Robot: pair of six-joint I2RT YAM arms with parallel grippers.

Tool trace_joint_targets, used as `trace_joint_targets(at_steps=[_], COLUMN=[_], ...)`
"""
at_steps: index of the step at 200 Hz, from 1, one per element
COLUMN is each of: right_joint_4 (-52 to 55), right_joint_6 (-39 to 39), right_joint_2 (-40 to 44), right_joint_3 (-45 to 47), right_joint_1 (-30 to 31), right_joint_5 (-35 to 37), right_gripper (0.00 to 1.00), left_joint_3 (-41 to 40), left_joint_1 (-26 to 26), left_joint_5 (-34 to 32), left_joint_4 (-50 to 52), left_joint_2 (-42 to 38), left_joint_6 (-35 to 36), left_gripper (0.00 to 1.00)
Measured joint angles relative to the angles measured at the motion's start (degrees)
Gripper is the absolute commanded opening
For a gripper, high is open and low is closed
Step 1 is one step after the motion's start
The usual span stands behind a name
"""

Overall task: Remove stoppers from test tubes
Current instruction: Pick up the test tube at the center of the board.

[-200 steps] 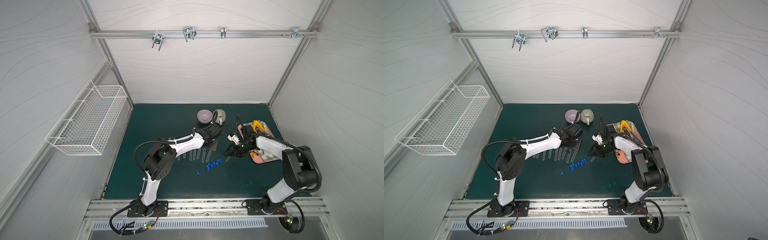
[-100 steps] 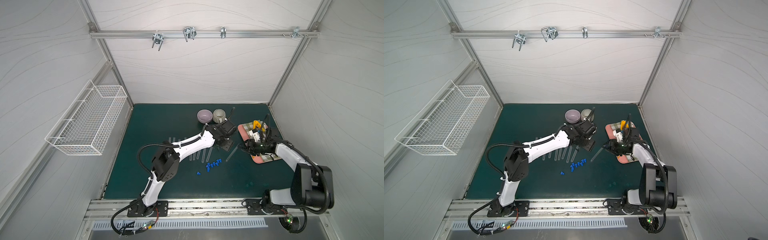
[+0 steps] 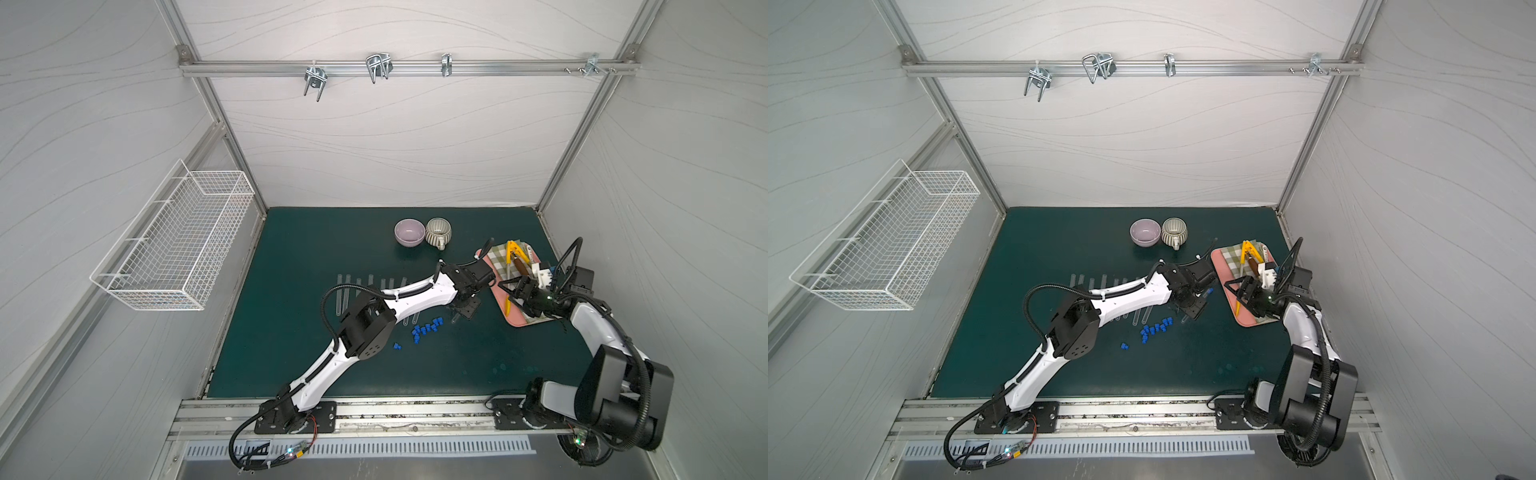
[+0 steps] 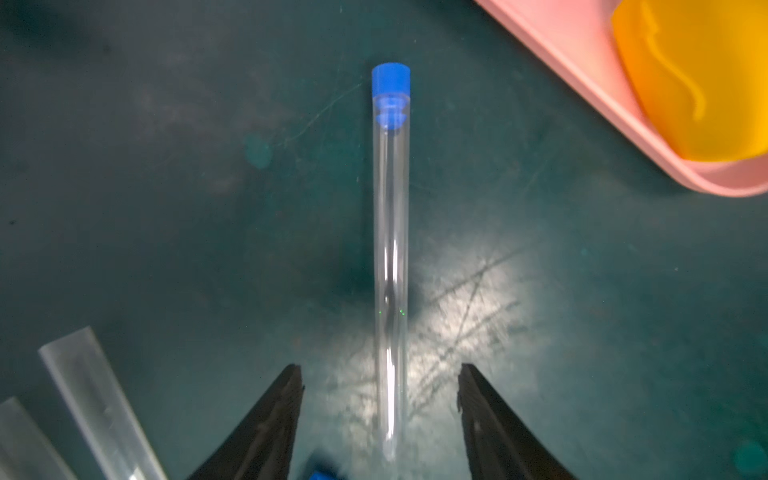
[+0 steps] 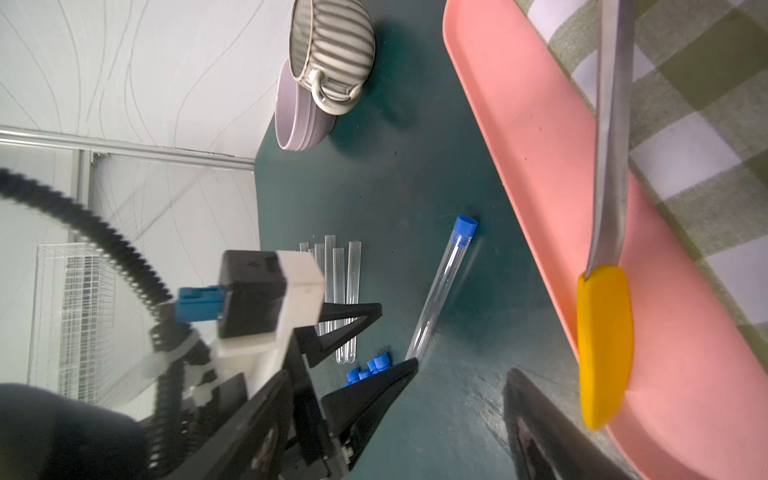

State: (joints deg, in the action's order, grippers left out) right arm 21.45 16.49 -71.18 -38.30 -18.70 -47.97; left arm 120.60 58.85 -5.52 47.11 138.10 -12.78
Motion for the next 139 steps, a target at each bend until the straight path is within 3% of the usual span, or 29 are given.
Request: trace_joint_targets(at_steps=[87,139], right_joint_4=[0.0,0.0], right_joint_6=[-0.02,-0.02], right_joint_2=[0.0,0.0], right_joint_3=[0.04,0.04], right_joint_1=[-0.79,-1.44], right_joint_5=[-0.76,-0.76], right_gripper=[0.84,0.83], left_joint_3=[13.99,14.84], left_joint_1=[0.2,0.2], left_joint_5=[-3.52,-4.2], left_joint_4=[1.73,2.38], left_joint_2=[10.6,11.1], left_joint_6=[4.63,5.38], left_gripper=[0.55,0.44])
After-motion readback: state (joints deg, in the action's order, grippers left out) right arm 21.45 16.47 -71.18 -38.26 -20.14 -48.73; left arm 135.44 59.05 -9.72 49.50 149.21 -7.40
